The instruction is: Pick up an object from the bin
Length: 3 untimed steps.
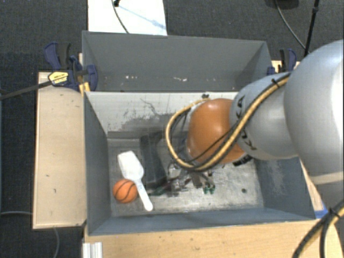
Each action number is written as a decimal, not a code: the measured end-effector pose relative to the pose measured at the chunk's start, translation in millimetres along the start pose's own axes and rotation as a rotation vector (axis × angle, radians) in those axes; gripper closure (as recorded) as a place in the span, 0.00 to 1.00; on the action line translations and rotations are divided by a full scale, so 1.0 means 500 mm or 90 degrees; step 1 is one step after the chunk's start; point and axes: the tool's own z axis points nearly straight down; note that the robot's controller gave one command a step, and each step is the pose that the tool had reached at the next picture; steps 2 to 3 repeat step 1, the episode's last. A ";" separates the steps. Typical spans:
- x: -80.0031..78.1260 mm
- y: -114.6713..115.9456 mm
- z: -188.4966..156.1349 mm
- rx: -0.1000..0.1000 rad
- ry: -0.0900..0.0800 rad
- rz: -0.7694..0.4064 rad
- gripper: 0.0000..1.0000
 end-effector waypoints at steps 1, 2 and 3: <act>-0.054 -0.002 -0.287 0.001 0.007 0.019 1.00; -0.054 -0.002 -0.287 0.001 0.007 0.019 1.00; -0.054 -0.002 -0.287 0.001 0.007 0.019 1.00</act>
Offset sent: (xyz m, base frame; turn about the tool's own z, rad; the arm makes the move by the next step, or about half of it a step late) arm 0.0000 0.0000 0.0000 0.0000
